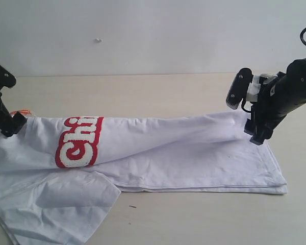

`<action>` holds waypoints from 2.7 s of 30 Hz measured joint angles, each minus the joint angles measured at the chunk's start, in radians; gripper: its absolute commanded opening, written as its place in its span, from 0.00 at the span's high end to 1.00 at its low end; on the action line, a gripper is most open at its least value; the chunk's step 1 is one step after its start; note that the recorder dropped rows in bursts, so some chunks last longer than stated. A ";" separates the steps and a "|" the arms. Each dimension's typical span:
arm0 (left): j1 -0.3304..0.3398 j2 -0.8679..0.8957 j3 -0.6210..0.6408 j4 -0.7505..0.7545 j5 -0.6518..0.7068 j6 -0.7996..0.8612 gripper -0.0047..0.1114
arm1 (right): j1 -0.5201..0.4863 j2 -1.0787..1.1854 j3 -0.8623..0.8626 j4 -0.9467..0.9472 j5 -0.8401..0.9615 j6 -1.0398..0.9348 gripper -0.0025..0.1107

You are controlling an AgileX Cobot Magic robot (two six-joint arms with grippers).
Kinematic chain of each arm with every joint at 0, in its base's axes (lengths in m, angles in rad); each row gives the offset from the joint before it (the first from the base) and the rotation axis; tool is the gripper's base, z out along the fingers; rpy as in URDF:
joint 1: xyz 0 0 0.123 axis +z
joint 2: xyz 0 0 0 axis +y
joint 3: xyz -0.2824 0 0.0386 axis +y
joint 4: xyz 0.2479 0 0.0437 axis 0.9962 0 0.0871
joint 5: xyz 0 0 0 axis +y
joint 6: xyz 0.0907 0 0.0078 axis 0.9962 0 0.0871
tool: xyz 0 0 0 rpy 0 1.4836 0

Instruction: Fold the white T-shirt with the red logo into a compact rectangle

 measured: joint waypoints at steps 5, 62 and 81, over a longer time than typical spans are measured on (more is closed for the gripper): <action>0.002 -0.016 0.000 0.000 -0.023 -0.001 0.06 | 0.000 0.000 0.000 0.000 -0.002 0.088 0.34; 0.147 -0.487 0.488 -0.715 0.728 -0.117 0.42 | 0.000 -0.167 -0.002 0.603 0.447 -0.086 0.98; 0.151 -0.261 0.482 -1.102 0.761 0.194 0.37 | 0.000 -0.167 -0.002 0.606 0.447 -0.112 0.98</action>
